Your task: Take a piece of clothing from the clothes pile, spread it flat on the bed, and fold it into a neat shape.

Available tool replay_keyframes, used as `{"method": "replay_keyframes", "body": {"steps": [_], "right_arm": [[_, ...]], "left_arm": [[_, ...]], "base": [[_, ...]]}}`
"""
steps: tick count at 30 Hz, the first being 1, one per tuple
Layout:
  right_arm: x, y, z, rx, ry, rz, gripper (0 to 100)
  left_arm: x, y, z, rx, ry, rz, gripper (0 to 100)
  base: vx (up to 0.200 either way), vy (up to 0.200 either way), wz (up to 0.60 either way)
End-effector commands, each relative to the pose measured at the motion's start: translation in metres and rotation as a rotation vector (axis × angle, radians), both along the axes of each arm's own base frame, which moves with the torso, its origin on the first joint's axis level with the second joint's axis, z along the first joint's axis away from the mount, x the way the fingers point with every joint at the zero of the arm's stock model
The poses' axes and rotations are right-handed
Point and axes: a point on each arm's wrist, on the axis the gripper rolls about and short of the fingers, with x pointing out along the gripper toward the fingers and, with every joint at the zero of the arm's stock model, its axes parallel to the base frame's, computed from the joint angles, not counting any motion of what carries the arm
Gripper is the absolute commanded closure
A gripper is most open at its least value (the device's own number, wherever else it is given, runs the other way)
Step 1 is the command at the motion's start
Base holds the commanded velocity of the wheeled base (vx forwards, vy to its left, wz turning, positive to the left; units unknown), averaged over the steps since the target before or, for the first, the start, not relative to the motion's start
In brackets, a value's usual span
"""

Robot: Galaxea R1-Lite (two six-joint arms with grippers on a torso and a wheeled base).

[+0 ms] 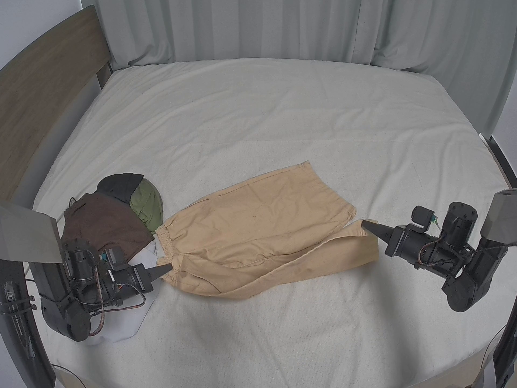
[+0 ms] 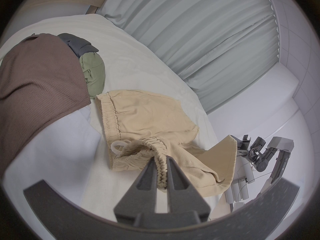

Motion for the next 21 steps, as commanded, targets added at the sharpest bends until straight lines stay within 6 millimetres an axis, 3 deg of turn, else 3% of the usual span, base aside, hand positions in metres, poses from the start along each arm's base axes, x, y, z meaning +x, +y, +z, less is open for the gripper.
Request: {"method": "replay_keyframes", "body": {"steps": [1, 21], "right_arm": [[0.004, 0.002, 0.004, 0.005, -0.023, 0.003, 100], [0.021, 0.007, 0.024, 0.038, -0.123, 0.024, 100]], "left_arm": [[0.0, 0.0, 0.001, -0.001, -0.004, 0.002, 100], [0.006, 0.001, 0.008, -0.036, -0.016, 0.034, 100]], "base": [[0.0, 0.0, 0.0], [0.0, 0.0, 0.0]]}}
